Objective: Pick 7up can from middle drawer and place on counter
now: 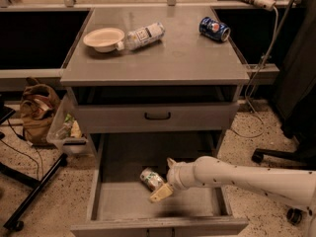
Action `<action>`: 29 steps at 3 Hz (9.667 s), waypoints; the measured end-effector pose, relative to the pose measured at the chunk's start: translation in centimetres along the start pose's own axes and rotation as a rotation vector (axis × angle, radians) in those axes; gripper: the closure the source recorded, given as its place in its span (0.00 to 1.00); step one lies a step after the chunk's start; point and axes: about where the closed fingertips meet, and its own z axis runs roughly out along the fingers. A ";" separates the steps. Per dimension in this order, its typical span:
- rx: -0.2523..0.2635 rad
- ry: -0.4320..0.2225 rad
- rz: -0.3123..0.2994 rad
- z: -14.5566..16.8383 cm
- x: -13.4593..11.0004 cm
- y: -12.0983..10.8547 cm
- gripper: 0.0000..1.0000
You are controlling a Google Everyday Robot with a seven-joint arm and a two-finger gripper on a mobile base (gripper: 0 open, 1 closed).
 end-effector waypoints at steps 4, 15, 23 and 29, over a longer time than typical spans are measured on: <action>0.070 0.085 0.078 7.0 5.3 -3.1 0.00; 0.029 0.094 -0.133 -12.5 -12.8 0.0 1.00; 0.410 -0.109 -0.439 -28.7 -41.7 -14.9 1.00; 0.213 0.214 -0.134 -24.0 -32.2 -21.3 0.57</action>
Offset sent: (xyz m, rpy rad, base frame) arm 0.0358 -0.0221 -0.0715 -0.0781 -0.0096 -0.1509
